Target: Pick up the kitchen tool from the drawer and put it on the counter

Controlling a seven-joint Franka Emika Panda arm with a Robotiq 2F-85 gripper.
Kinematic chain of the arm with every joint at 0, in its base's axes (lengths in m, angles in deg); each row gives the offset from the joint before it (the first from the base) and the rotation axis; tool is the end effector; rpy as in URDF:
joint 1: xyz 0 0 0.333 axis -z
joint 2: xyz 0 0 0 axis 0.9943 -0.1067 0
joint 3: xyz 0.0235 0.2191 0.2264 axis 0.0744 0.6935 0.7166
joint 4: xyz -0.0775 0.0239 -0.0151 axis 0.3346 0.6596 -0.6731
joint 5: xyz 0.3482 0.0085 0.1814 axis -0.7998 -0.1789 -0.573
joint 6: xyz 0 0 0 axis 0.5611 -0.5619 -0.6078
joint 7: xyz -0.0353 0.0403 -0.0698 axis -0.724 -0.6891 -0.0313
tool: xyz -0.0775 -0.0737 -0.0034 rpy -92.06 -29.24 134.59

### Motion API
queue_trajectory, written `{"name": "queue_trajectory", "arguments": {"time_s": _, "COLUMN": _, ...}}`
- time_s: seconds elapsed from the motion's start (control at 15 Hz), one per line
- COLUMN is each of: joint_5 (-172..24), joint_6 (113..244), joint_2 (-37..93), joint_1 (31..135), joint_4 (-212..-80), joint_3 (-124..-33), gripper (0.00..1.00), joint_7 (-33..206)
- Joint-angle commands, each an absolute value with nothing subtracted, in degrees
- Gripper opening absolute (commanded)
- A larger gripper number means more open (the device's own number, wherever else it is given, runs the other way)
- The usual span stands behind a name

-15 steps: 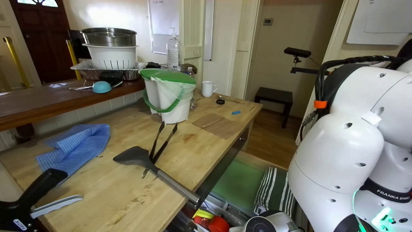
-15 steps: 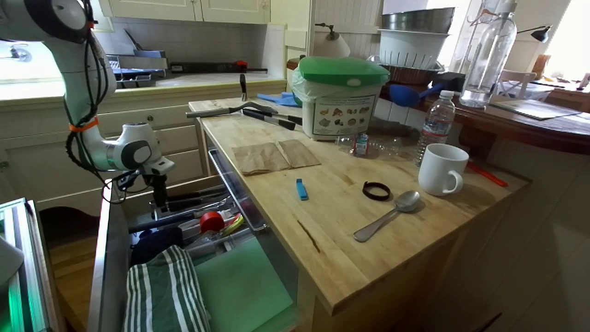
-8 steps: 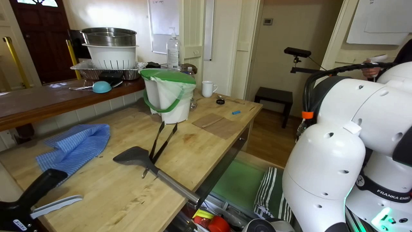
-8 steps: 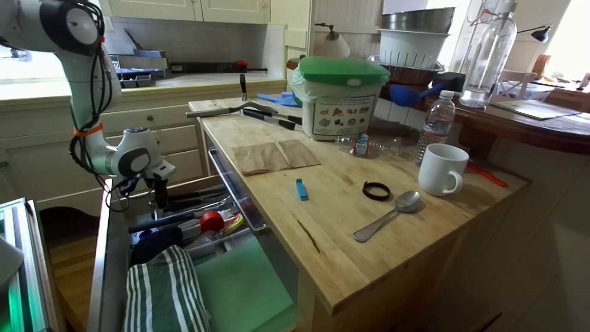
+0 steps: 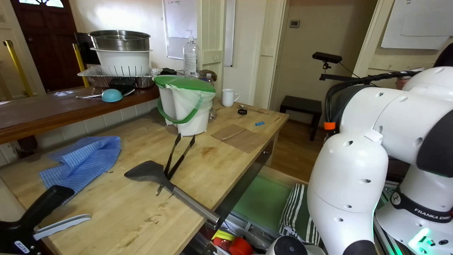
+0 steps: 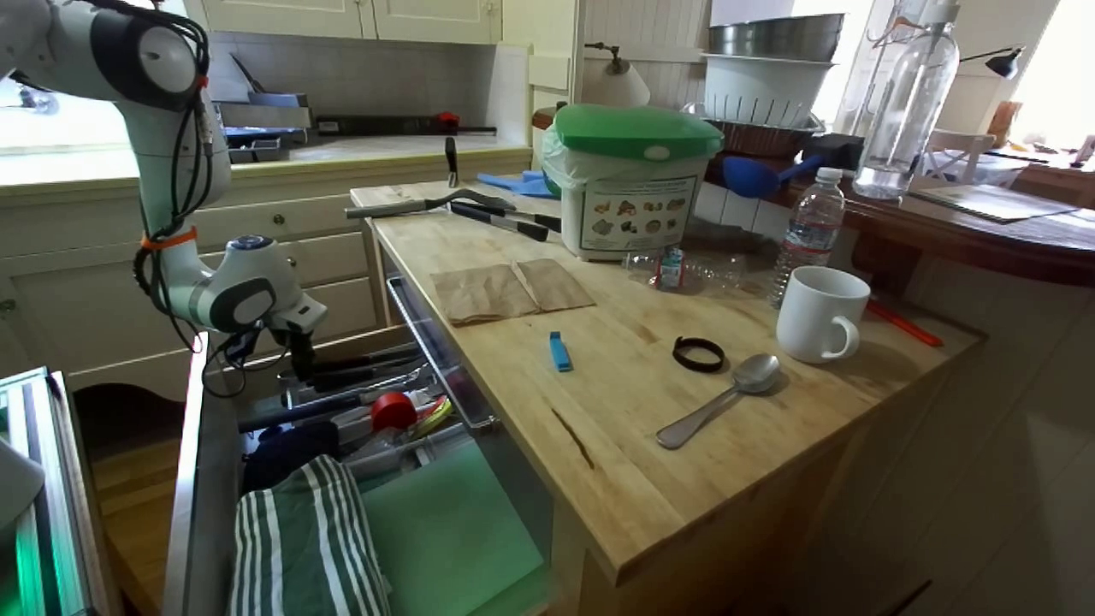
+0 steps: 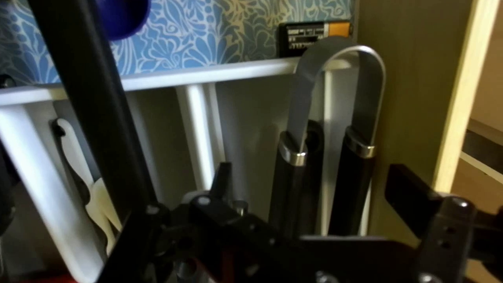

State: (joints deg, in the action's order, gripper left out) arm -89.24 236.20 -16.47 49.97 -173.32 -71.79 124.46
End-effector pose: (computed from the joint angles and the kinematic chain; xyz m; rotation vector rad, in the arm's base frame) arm 0.4116 0.2856 -0.0560 -2.9465 0.5156 -0.2134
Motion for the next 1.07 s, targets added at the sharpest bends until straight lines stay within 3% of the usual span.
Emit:
{"name": "queue_trajectory", "arguments": {"time_s": 0.0, "joint_5": -91.8, "joint_6": 238.5, "joint_2": -20.5, "joint_1": 53.3, "joint_4": -169.7, "joint_3": -68.6, "gripper": 1.0, "joint_7": 119.4}}
{"name": "queue_trajectory", "arguments": {"time_s": 0.47, "joint_5": -94.4, "joint_6": 234.2, "joint_2": -27.1, "joint_1": 54.0, "joint_4": -162.2, "joint_3": -67.7, "gripper": 0.99, "joint_7": 115.1}}
{"name": "queue_trajectory", "arguments": {"time_s": 0.53, "joint_5": -95.0, "joint_6": 234.2, "joint_2": -27.1, "joint_1": 54.1, "joint_4": -162.1, "joint_3": -67.8, "gripper": 0.92, "joint_7": 114.4}}
{"name": "queue_trajectory", "arguments": {"time_s": 0.6, "joint_5": -96.6, "joint_6": 234.4, "joint_2": -26.2, "joint_1": 52.8, "joint_4": -162.8, "joint_3": -68.9, "gripper": 0.74, "joint_7": 114.3}}
{"name": "queue_trajectory", "arguments": {"time_s": 0.93, "joint_5": -101.1, "joint_6": 236.3, "joint_2": -22.9, "joint_1": 49.2, "joint_4": -165.0, "joint_3": -71.2, "gripper": 0.4, "joint_7": 113.1}}
{"name": "queue_trajectory", "arguments": {"time_s": 1.0, "joint_5": -101.8, "joint_6": 236.1, "joint_2": -23.0, "joint_1": 48.6, "joint_4": -164.8, "joint_3": -71.6, "gripper": 0.39, "joint_7": 112.9}}
